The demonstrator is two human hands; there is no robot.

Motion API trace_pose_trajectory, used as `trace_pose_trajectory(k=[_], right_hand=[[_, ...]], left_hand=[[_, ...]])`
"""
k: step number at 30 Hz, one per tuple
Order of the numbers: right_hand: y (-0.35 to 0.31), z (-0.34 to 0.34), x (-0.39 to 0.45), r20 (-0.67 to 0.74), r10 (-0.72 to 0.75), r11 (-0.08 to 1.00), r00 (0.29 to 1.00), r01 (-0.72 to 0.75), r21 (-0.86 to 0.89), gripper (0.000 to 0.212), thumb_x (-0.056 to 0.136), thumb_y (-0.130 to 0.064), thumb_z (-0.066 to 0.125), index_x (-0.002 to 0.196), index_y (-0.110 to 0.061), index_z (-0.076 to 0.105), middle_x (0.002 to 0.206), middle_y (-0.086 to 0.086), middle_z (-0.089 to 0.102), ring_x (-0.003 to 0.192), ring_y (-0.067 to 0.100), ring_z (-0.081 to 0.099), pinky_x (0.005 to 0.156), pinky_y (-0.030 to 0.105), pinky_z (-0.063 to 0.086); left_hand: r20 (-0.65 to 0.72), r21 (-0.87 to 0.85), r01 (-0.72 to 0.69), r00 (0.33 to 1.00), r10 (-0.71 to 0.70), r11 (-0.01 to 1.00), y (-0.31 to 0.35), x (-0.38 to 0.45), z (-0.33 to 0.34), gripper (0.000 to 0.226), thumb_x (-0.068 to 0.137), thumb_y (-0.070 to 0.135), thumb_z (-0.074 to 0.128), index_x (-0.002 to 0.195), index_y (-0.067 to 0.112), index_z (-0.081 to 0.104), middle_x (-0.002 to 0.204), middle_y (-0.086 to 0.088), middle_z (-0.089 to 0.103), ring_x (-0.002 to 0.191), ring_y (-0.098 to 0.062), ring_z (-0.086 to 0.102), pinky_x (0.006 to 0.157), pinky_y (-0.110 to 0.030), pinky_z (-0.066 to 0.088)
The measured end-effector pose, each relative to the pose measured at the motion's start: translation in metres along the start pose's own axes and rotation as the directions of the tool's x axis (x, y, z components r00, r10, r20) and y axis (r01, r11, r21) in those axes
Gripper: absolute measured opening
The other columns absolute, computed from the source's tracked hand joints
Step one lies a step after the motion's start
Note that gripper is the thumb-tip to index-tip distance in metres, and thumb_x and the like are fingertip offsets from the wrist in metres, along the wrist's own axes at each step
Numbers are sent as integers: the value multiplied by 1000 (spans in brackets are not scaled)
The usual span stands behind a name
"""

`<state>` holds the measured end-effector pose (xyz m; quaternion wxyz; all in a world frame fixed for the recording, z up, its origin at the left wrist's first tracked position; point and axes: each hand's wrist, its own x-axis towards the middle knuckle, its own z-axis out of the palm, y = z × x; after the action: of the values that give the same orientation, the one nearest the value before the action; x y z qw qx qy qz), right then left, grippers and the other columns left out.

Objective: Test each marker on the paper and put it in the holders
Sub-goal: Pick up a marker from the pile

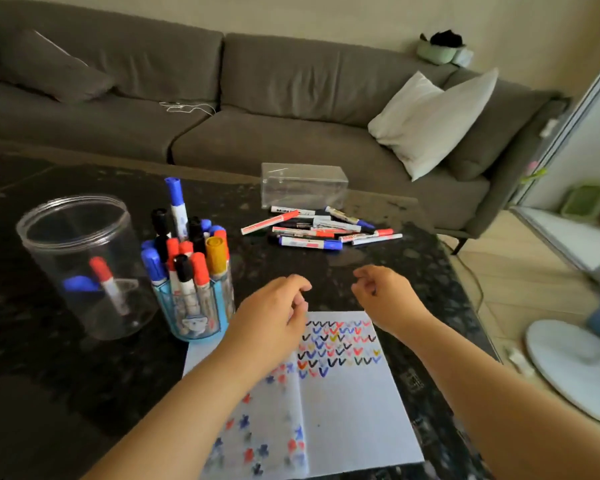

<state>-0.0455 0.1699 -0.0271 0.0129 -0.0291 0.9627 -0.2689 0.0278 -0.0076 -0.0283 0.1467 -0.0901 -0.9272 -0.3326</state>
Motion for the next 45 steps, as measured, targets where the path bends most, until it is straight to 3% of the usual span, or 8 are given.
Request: trace_pose_trajectory(k=[11, 21, 26, 31, 36, 40, 42, 45], right_hand=[[18, 32, 115, 35, -203, 944, 978, 205, -258, 54, 93, -27, 56, 143, -18, 37, 149, 4, 35, 137, 25, 30, 112, 40, 30], [8, 61, 140, 53, -256, 856, 965, 252, -451, 38, 95, -37, 50, 129, -18, 50, 134, 6, 44, 126, 27, 37, 105, 42, 31], [0, 38, 94, 88, -125, 989, 988, 131, -67, 25, 86, -31, 66, 107, -23, 57, 105, -1, 61, 91, 14, 58, 80, 29, 52], [-9, -2, 15, -22, -115, 943, 993, 117, 312, 19, 79, -26, 75, 90, -27, 60, 79, -9, 59, 69, 3, 54, 63, 14, 41], [-11, -20, -74, 148, -97, 764, 984, -22, 645, 8, 92, -32, 56, 99, -31, 58, 84, -7, 69, 80, 7, 67, 80, 27, 54], [-14, -17, -134, 304, -160, 446, 939, -206, 871, 26, 95, -28, 44, 103, -9, 60, 70, 6, 57, 56, 15, 53, 55, 29, 48], [-14, -13, -151, 411, -156, 277, 898, -359, 891, 34, 89, -32, 48, 90, 0, 62, 65, 8, 52, 45, 12, 42, 41, 20, 36], [-15, -9, -163, 575, -194, 47, 795, -578, 815, 39, 82, -35, 49, 77, 0, 64, 55, 8, 45, 35, 9, 34, 31, 14, 26]], left_hand=[[-71, 43, 86, 994, -83, 995, -16, 46, 51, 22, 92, 17, 52, 113, 19, 60, 98, 7, 60, 82, -4, 55, 71, -16, 44], [-89, -14, 96, 991, -97, 995, -28, 50, 57, 18, 90, 14, 56, 105, 19, 64, 87, 11, 60, 75, -6, 59, 68, -21, 52], [-75, -34, 101, 992, -104, 994, -20, 39, 45, 17, 90, 15, 55, 103, 20, 64, 85, 15, 57, 76, -3, 59, 68, -16, 50], [-89, -62, 133, 986, -138, 989, -1, 13, 17, 14, 91, 19, 54, 97, 30, 61, 78, 23, 53, 75, 5, 56, 61, -2, 41], [-37, -221, 95, 994, -105, 971, 22, -22, -2, 20, 91, 18, 55, 86, 38, 56, 88, 20, 59, 91, 7, 54, 71, -7, 44], [244, -449, 356, 931, -270, 820, 39, -46, 1, 17, 94, 41, 45, 97, 44, 61, 103, 20, 64, 99, -1, 60, 92, -28, 46], [415, -614, 515, 855, -310, 598, 46, -56, 2, 27, 88, 56, 47, 103, 43, 66, 108, 13, 68, 103, -8, 64, 102, -39, 42], [572, -765, 600, 800, -181, 233, 54, -68, 1, 37, 82, 41, 46, 100, 22, 73, 110, -5, 69, 105, -19, 65, 97, -39, 45]])
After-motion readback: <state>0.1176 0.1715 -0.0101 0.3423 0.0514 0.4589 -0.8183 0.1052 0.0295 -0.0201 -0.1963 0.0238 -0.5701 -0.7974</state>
